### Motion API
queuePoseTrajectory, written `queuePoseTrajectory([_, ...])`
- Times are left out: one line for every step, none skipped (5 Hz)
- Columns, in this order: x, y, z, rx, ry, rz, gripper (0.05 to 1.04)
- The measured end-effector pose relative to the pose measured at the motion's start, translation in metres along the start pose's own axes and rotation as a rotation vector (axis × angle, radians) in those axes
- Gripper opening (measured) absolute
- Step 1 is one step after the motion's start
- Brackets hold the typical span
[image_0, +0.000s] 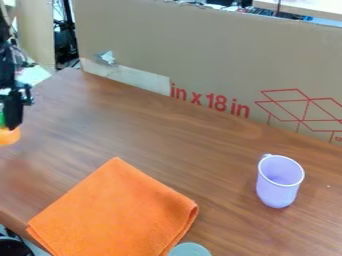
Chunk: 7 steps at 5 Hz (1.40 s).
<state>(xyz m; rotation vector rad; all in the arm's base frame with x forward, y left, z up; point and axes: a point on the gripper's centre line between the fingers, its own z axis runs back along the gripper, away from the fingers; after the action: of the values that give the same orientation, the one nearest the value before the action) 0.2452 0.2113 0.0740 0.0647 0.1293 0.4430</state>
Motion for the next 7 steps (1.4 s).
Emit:
queuePoseTrajectory([0.005, 0.015, -0.013, -0.008, 0.002, 0.034, 0.64])
queuePoseTrajectory([0.013, 0.029, -0.022, -0.012, 0.005, 0.076, 0.64])
queuePoseTrajectory([0.018, 0.033, -0.027, -0.008, 0.014, 0.085, 0.64])
queuePoseTrajectory([0.023, 0.035, -0.027, -0.007, 0.011, 0.088, 0.64])
queuePoseTrajectory([0.015, 0.035, -0.025, -0.042, 0.057, 0.123, 0.692])
queuePoseTrajectory([0.011, 0.036, -0.013, -0.071, 0.056, 0.142, 0.97])
queuePoseTrajectory([0.007, 0.04, 0.022, -0.047, -0.036, 0.171, 1.009])
